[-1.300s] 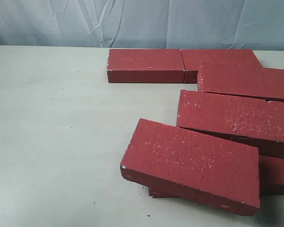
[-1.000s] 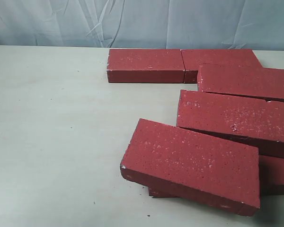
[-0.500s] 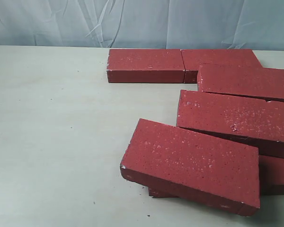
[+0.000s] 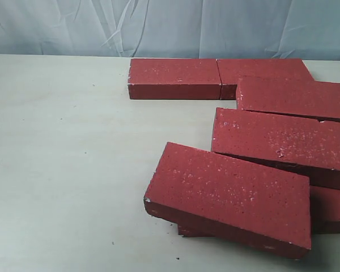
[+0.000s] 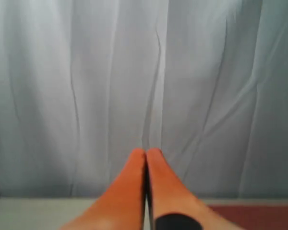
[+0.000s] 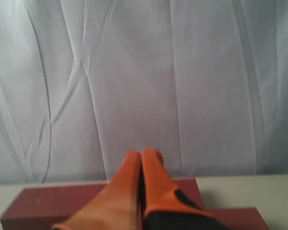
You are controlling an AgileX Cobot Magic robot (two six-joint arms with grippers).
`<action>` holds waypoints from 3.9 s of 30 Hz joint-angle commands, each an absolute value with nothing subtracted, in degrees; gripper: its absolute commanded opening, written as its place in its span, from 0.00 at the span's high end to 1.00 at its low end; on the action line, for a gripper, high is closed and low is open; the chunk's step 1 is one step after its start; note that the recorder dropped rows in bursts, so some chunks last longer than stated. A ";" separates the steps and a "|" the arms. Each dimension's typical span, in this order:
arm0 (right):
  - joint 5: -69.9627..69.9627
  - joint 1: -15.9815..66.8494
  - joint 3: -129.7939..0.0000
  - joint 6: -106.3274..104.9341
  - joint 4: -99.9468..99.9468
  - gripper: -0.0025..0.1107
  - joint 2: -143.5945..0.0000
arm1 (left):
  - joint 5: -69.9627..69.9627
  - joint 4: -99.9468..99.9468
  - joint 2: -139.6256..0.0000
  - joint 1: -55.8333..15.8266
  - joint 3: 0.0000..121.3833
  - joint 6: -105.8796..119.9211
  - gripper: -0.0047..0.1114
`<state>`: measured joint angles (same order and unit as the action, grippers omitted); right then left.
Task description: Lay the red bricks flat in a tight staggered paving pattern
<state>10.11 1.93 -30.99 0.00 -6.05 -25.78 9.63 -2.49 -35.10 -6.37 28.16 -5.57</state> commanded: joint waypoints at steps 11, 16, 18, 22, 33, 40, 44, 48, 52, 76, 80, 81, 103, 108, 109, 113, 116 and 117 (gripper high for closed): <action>58.24 11.16 -45.64 -6.40 4.86 0.99 -52.40 | -37.87 8.40 -64.10 -28.18 44.67 1.04 0.96; 62.90 12.72 -45.64 -6.40 4.24 0.99 -61.45 | -40.56 -8.75 -75.19 -29.25 48.29 15.00 0.96; 63.94 12.72 -45.64 -6.40 3.32 0.99 -63.87 | -40.57 -12.62 -78.52 -29.25 48.75 18.50 0.96; 64.39 12.72 -45.37 -6.40 0.68 0.99 -66.53 | -40.25 -22.50 -83.13 -29.25 49.24 27.25 0.96; 63.42 12.72 -43.28 -6.78 -0.90 0.99 -72.42 | -37.41 -29.97 -91.90 -29.25 50.48 33.61 0.96; 60.68 12.72 -39.25 -7.91 -4.28 0.99 -74.98 | -36.55 -32.05 -96.81 -29.25 52.89 35.05 0.96; 58.38 12.72 -39.09 -8.07 -5.69 0.99 -76.61 | -37.80 -33.76 -99.38 -29.39 53.96 35.07 0.96; 58.14 14.23 -39.09 -8.58 -6.25 0.99 -79.33 | -37.71 -34.05 -100.24 -31.54 54.09 35.66 0.96; 57.89 16.33 -39.21 -9.15 -6.24 0.99 -80.83 | -37.71 -35.40 -100.24 -34.03 54.09 36.58 0.96; 58.32 16.76 -42.12 -14.60 -13.20 0.99 -80.83 | -43.40 -47.88 -96.79 -35.55 55.45 48.37 0.96; 59.79 16.76 -42.72 -17.99 -17.39 0.99 -80.83 | -43.53 -41.22 -93.45 -35.55 55.45 41.80 0.96; 59.79 16.76 -43.46 -19.98 -20.59 0.99 -80.46 | -43.53 -36.19 -91.94 -35.55 55.45 37.43 0.96; 54.43 28.13 -78.41 -23.73 -32.50 0.99 -103.96 | -42.78 -18.45 -87.75 -11.63 55.45 25.78 0.96; 54.32 28.13 -84.34 -23.73 -32.39 0.99 -110.56 | -38.23 -18.35 -90.25 -10.23 55.33 26.01 0.96; 54.06 28.13 -85.52 -23.73 -32.11 0.99 -111.83 | -36.94 -18.47 -90.98 -10.23 55.33 26.01 0.96; 52.89 28.13 -89.20 -23.73 -29.86 0.99 -115.61 | -32.41 -20.30 -94.49 -10.23 55.33 26.01 0.96; 50.50 28.13 -89.98 -23.73 -28.07 0.99 -117.60 | -29.23 -20.41 -97.72 -10.23 55.33 26.01 0.96; 49.15 28.13 -89.98 -23.73 -26.95 0.99 -118.35 | -27.80 -20.63 -98.74 -10.23 55.33 26.01 0.96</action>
<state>53.12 27.30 -88.87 -23.38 -22.52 -117.17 -31.73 -15.41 -96.02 -9.23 54.86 25.67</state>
